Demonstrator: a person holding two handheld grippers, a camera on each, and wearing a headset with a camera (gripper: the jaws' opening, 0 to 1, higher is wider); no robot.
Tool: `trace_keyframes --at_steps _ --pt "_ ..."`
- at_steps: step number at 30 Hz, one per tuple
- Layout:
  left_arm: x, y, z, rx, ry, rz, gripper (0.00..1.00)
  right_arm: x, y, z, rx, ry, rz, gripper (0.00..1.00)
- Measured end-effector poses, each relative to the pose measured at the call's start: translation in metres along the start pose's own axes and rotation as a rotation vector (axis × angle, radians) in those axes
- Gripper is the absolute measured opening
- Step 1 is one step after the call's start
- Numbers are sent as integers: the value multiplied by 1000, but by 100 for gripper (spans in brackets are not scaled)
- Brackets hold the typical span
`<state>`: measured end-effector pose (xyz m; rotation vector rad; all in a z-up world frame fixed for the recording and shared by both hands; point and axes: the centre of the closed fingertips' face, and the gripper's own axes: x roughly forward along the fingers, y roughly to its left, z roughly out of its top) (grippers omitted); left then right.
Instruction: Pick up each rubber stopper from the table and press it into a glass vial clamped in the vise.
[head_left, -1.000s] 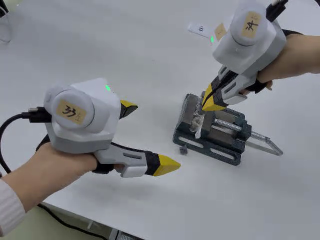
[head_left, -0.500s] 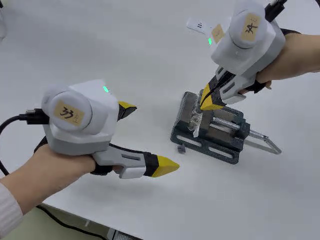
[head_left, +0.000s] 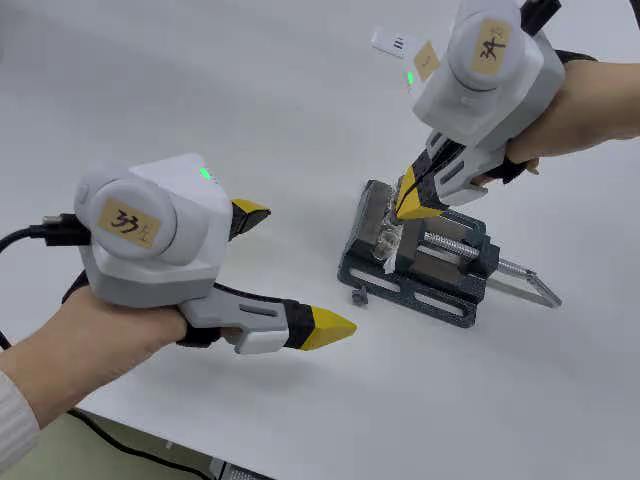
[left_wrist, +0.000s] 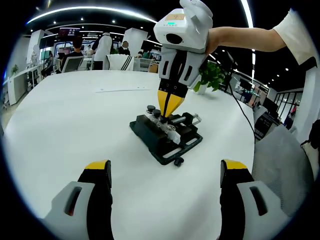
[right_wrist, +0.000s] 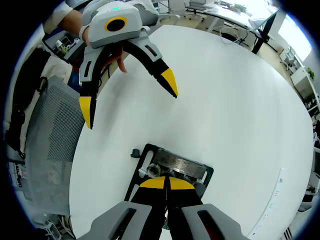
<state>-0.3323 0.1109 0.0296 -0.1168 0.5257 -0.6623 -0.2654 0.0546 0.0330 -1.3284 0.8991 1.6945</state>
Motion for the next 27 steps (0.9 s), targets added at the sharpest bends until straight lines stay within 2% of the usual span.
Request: trace_keyframes --at_steps 4,10,16,19,20,21,22,27 --pt "2 1 -3 -5 2 4 89 1 -2 -1 2 32 13 0" --pt "2 1 -4 -15 -1 11 89 2 -1 -3 29 43 45 0" --pt "2 1 -4 -21 -1 11 89 4 2 -2 17 60 43 0" --pt "4 2 -4 -21 -2 12 89 5 1 -2 28 72 57 0" --pt "4 2 -3 -21 -2 11 89 4 4 -3 -1 84 64 0" --pt "4 2 -3 -20 -5 12 89 5 4 -2 17 84 63 0" --pt "4 2 -3 -22 -5 12 89 4 3 -2 -12 103 60 0" --pt "5 2 -2 -22 -8 12 88 4 2 -3 38 96 65 0"
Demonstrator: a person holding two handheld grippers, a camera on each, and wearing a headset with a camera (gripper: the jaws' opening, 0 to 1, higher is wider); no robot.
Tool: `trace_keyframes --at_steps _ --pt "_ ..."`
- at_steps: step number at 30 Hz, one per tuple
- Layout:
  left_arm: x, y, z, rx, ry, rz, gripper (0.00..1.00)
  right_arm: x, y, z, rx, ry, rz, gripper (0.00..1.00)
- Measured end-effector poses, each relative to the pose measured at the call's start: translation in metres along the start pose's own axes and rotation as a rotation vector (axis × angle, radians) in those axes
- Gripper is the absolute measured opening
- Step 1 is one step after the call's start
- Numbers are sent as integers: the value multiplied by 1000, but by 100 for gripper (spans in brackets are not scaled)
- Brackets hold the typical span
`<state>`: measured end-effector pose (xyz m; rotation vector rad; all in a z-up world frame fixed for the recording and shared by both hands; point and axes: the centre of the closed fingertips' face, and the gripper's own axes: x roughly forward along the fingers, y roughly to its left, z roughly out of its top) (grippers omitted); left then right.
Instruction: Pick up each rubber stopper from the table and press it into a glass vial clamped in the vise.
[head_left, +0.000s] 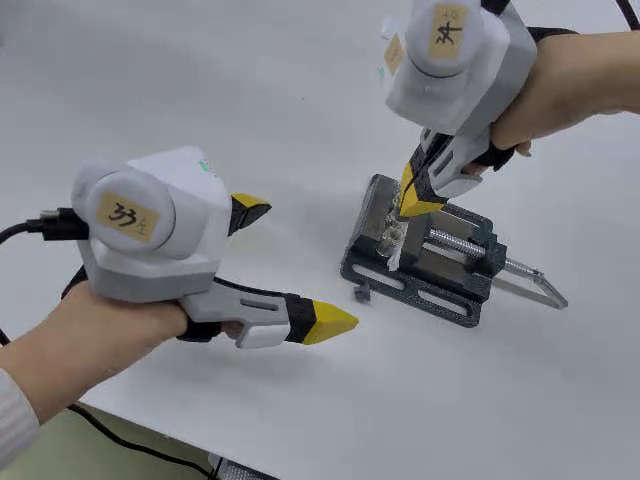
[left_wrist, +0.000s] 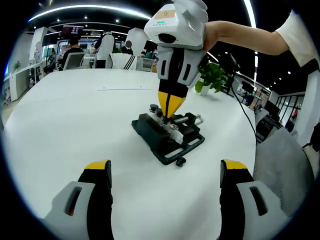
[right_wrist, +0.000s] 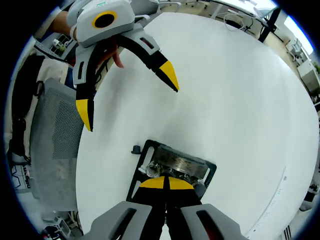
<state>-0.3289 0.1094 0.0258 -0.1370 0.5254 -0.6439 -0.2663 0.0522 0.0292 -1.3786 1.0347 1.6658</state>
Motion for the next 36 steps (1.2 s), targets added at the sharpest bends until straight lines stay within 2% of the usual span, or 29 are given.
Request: trace_keyframes --at_steps 1,2,3,4,7,8,12,13,14,17,20,21,27,28,30,31,32,36 --pt "0 0 0 1 1 0 88 0 1 0 51 -16 4 0" --pt "0 0 0 3 0 1 88 -1 0 -1 13 -15 4 0" --pt "-1 -1 1 3 -1 1 88 0 -1 -1 59 -35 8 0" --pt "-1 0 1 3 -2 2 88 0 -2 -2 35 -31 6 0" --pt "-2 0 1 2 -2 5 88 1 -3 1 95 -31 6 0" --pt "-2 0 0 3 0 5 88 1 -3 2 67 -11 -5 0" --pt "-3 -1 3 9 -2 5 88 3 -1 5 68 29 -26 0" --pt "-3 -1 6 10 -7 5 88 3 -1 4 40 27 -33 0" --pt "-3 -2 7 11 -9 4 88 3 -1 4 65 27 -37 0" --pt "-2 -5 11 23 -12 0 88 2 1 3 6 15 -51 0" --pt "-2 -10 17 37 -17 -5 88 1 1 4 34 -24 -53 0" --pt "-2 -10 19 40 -19 -6 88 1 0 3 15 -41 -57 0" --pt "-4 -8 26 51 -27 -2 88 3 -3 2 37 -90 -80 0" --pt "-4 -9 27 63 -27 -2 88 3 -2 2 63 -106 -87 0" --pt "-6 -10 30 69 -26 -5 88 3 -4 2 54 -124 -105 0" --pt "-7 -11 32 74 -31 -5 88 2 -4 2 74 -151 -114 0" --pt "-7 -10 33 75 -31 -4 88 2 -4 2 99 -163 -117 0" --pt "-7 -12 33 89 -21 -12 88 0 -3 2 112 -195 -142 0"
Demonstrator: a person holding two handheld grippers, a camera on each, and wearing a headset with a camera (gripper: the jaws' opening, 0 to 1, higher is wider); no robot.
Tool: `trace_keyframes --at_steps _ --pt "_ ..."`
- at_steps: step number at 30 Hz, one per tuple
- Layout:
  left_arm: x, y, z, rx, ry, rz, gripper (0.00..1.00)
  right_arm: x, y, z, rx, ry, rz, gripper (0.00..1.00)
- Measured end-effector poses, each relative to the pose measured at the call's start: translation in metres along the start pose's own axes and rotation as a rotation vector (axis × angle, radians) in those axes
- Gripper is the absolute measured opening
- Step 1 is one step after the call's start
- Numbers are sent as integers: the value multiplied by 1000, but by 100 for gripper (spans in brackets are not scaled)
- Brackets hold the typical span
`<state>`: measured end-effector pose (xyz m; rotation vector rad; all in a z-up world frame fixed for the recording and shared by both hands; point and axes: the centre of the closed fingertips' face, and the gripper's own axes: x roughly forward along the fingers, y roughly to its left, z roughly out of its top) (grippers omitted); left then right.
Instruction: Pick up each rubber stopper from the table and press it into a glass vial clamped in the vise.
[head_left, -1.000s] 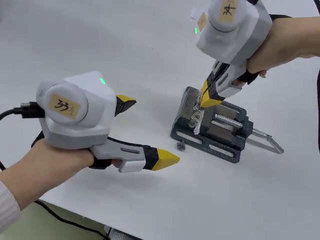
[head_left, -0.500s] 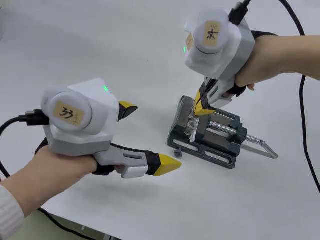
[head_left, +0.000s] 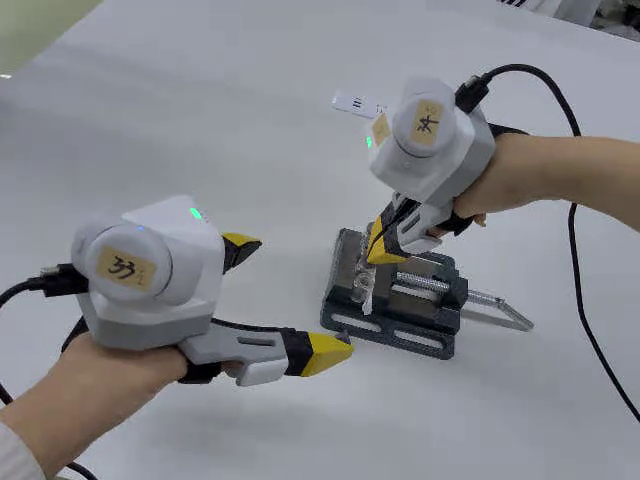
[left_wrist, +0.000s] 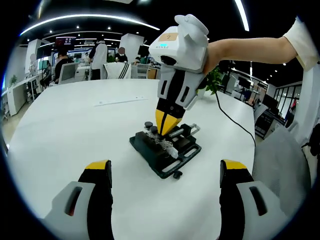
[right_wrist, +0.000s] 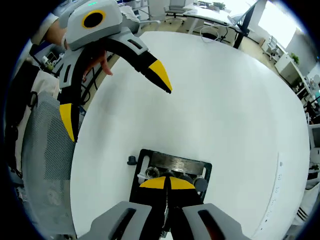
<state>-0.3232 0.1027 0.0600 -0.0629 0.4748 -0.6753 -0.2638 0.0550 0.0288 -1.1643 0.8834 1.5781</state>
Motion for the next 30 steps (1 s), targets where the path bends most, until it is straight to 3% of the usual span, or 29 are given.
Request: trace_keyframes --at_steps 7,18,21,24,30 --pt "-3 -2 2 13 9 -5 88 0 -3 1 3 -53 -45 0" --pt "-13 4 -1 15 14 8 88 -1 -3 6 40 -132 -80 0" --pt "-14 4 -1 17 14 8 88 -3 -1 4 43 -146 -76 9" --pt "-15 5 -2 18 14 6 88 -3 1 1 15 -147 -101 26" --pt "-18 6 -3 20 17 7 88 -6 10 0 39 -183 -107 36"
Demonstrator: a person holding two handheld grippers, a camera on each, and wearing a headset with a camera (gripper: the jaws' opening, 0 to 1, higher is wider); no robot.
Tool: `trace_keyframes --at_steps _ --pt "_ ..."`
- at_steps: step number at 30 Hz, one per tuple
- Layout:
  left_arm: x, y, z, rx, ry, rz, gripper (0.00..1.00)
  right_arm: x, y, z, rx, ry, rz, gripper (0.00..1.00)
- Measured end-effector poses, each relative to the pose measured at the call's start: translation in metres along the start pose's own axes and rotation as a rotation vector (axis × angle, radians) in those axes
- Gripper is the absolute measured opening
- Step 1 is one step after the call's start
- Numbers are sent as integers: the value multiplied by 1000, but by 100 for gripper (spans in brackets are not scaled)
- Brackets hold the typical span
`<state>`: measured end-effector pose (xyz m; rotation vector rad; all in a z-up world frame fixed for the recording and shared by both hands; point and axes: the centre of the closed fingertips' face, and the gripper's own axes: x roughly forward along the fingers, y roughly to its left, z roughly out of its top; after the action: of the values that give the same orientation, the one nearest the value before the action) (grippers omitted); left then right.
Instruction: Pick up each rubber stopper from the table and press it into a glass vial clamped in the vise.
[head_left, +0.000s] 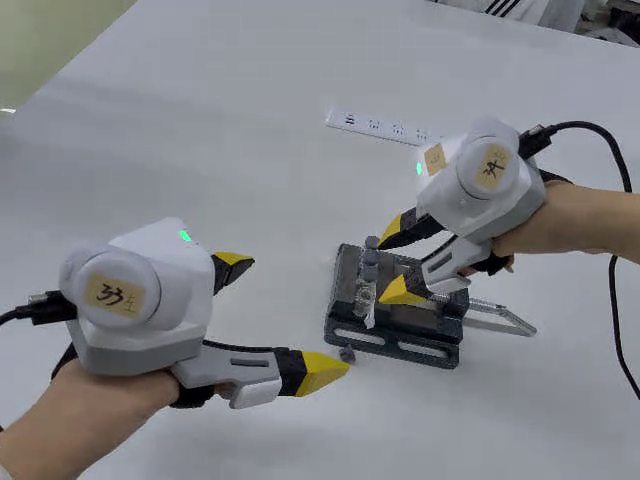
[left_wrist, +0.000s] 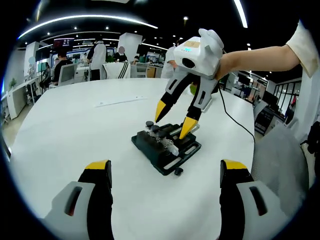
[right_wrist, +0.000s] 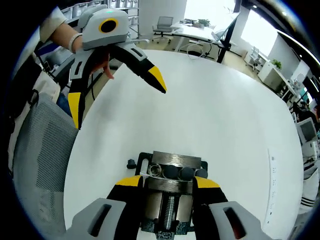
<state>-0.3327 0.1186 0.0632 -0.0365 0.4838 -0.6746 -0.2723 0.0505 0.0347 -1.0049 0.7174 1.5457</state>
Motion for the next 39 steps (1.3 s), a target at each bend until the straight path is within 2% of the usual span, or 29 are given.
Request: trace_keyframes --at_steps 6,13,19,23,27,31,34,37,39 --pt "-3 0 0 5 3 1 88 -3 12 4 -3 -34 -1 43" --pt "-5 -1 1 13 8 0 88 -7 20 7 3 -76 3 42" --pt "-7 -2 1 15 9 2 88 -10 40 14 -6 -125 21 37" --pt "-8 0 -1 15 15 6 88 1 58 16 -31 -137 50 35" --pt "-10 0 -3 11 17 12 88 16 68 17 -48 -147 64 32" --pt "-12 0 -4 6 22 18 87 28 72 14 -87 -133 69 28" --pt "-13 0 -6 1 22 22 87 36 69 8 -112 -108 60 25" --pt "-14 -1 -8 -4 27 26 87 47 68 3 -128 -103 71 20" --pt "-15 -1 -9 -10 27 29 87 49 66 0 -154 -102 60 19"
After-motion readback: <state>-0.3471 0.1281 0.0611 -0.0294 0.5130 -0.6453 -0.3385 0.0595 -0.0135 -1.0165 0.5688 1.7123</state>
